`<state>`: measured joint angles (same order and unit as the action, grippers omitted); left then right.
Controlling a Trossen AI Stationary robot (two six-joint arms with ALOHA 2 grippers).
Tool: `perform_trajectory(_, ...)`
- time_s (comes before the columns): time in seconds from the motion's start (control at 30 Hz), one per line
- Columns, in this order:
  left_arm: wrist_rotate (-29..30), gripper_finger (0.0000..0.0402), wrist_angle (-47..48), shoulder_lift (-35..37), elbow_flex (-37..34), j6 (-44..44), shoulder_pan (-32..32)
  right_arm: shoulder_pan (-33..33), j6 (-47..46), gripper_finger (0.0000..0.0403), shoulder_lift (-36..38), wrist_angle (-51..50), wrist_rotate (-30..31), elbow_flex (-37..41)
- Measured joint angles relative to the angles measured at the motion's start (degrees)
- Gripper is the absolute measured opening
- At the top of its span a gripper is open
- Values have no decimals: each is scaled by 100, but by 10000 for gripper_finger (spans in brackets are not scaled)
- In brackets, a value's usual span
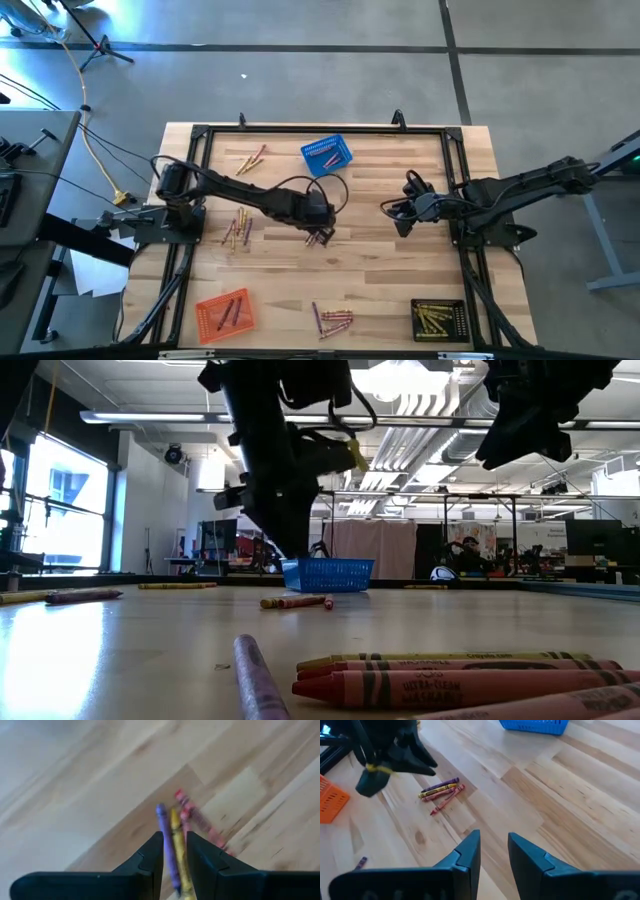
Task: Sort crayons
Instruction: Put the purple crayon into the orange bin
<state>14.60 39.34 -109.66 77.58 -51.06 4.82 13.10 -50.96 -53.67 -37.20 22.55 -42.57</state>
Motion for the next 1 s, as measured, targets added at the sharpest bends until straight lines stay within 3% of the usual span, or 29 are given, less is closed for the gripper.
perform_trajectory(0.37,-701,74,-342,-499,7,277,-112,0,0,83,0,-21,91,0)
perform_trajectory(0.7,-462,104,-300,-503,9,328,-170,0,59,83,0,-25,90,0)
perform_trajectory(1.0,-304,106,-155,-508,9,224,-263,0,109,83,0,-29,89,0)
